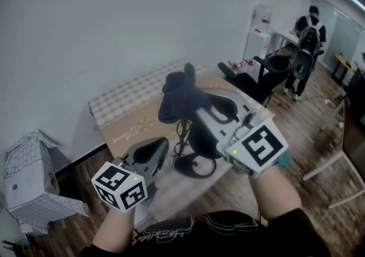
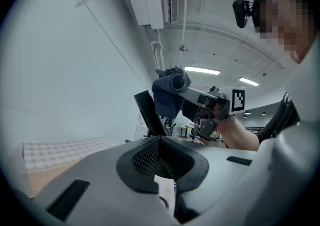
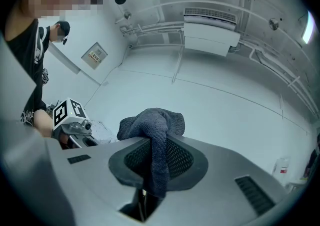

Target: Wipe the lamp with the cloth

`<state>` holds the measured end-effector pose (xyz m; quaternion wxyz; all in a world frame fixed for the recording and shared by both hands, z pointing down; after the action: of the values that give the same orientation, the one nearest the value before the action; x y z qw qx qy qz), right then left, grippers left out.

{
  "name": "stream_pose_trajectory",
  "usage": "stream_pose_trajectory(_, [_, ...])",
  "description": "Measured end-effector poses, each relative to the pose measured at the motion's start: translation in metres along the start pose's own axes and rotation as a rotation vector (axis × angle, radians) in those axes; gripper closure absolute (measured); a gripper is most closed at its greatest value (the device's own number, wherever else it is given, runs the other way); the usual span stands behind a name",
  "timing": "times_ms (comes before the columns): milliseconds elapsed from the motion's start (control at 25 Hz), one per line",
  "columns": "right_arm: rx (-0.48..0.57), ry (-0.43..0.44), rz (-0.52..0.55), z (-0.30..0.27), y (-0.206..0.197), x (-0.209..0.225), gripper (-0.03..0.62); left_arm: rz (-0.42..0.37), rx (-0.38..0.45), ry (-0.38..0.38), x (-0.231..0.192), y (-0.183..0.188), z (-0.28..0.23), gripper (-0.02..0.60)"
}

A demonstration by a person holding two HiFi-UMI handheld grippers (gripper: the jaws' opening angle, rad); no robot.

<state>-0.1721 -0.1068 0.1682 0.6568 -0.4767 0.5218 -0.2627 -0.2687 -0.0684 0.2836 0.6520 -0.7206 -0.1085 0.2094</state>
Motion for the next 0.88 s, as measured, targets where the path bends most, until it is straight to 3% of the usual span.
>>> stream_pose_trajectory(480, [-0.054,-0.021,-0.018,-0.027,-0.024,-0.004,0.537,0.021,-0.005,-0.008,-0.023,-0.012,0.003,0.581])
stream_pose_trajectory(880, [-0.107,-0.068,-0.029,-0.022,-0.054,-0.009,0.537,0.039,-0.032,-0.029,-0.018,-0.03,0.001,0.581])
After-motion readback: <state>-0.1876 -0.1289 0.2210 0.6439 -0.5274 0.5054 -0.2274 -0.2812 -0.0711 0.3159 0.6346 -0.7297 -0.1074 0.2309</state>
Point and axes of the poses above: the fingertips, and each gripper's own axes: z backward along the fingers, x to its right, y out of its top, the point moved 3 cm from there along z, backward along the fingers, and after that the axes turned 9 degrees about y, right-handed, at the moved point
